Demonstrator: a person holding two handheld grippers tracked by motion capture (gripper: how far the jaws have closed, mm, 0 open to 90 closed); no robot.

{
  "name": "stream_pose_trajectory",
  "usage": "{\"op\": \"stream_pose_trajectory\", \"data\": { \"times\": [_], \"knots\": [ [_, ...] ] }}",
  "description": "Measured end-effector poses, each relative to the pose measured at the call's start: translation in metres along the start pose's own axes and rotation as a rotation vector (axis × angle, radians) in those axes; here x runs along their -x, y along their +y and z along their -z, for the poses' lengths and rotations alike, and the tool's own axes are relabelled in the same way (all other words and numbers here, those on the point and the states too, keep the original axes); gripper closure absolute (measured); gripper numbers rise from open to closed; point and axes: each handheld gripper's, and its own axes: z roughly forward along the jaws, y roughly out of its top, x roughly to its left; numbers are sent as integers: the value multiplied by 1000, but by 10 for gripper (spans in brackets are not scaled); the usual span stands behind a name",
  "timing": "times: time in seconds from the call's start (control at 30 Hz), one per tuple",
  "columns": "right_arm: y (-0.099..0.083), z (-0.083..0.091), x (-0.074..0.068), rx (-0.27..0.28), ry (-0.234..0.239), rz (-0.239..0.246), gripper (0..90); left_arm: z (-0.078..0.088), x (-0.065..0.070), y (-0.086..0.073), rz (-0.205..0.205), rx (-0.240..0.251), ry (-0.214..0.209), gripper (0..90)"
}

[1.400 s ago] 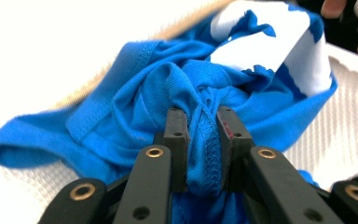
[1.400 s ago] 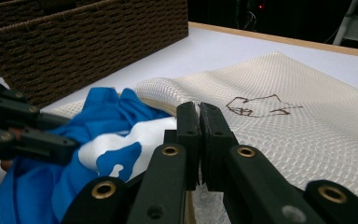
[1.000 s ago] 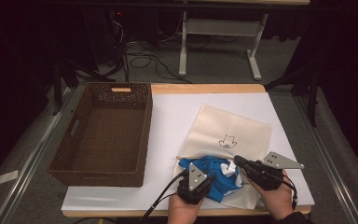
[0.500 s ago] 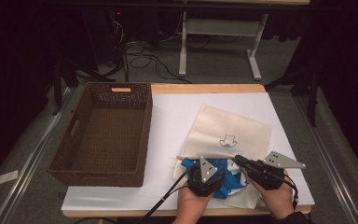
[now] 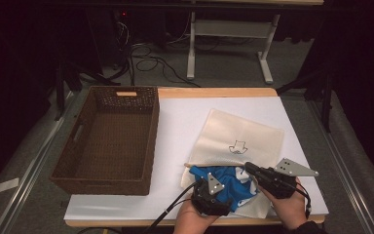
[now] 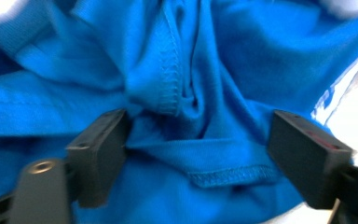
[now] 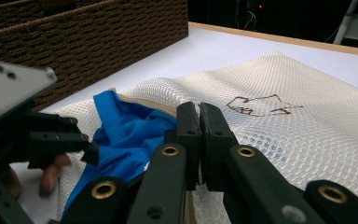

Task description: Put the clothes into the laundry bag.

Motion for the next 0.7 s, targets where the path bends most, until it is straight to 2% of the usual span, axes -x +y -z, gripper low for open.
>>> {"op": "stream_pose_trajectory", "data": {
  "times": [0.13,0.27,0.37,0.53,0.6,0.7],
  "knots": [
    [-1,-1,1,-5,1,-4,888,1,-1,1,-10,8,-3,560],
    [-1,-1,0,-5,3,1,888,0,-1,2,3,18,-22,793],
    [0,-2,0,-2,4,2,888,3,-2,2,43,72,-21,833],
    [0,-2,-1,-1,4,7,888,16,-6,7,65,178,15,844],
    [0,-2,-1,0,4,7,888,17,-7,10,76,200,29,844],
    [1,-3,0,-3,5,-4,888,10,-6,16,74,198,42,842]
  ]
}}
